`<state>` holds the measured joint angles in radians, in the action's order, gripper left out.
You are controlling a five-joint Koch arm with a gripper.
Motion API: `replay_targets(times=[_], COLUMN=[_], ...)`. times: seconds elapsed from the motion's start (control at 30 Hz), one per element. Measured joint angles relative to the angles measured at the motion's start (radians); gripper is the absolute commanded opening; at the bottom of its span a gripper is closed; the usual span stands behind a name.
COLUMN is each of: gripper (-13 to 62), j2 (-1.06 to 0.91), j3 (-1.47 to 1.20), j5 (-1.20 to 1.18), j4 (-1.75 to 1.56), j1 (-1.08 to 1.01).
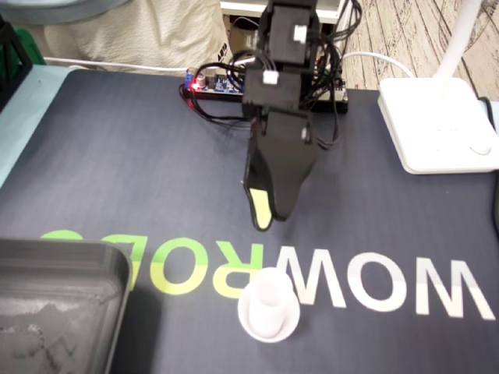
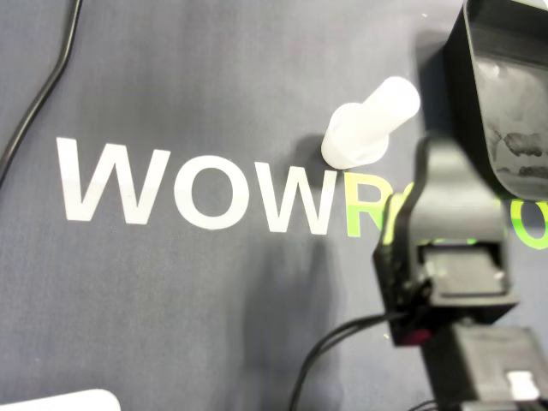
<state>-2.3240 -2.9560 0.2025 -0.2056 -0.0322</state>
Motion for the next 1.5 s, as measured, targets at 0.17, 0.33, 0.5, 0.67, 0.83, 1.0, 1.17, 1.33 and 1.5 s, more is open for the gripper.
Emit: replay_targets(times=[0.17,0.33,0.5,0.67,0.83,1.0,1.17,1.33,1.5], gripper=[34.2,34.2,34.2,34.3,34.3,33.7,33.9,33.9,33.9], j2=[0.000,0.000,0.000,0.000,0.000,0.000,0.000,0.000,0.000], j3=[-0.069,-0.117,-0.117,-0.117,-0.117,-0.117,-0.118,-0.118,-0.118], j5=[-0.049,-0.057,-0.057,-0.097,-0.112,-0.112,-0.112,-0.112,-0.112], j4=[0.000,0.000,0.000,0.051,0.144,0.190,0.192,0.192,0.192], j1=[0.006,0.005,-0.002,-0.008,-0.008,-0.009,-0.009,-0.009,-0.009])
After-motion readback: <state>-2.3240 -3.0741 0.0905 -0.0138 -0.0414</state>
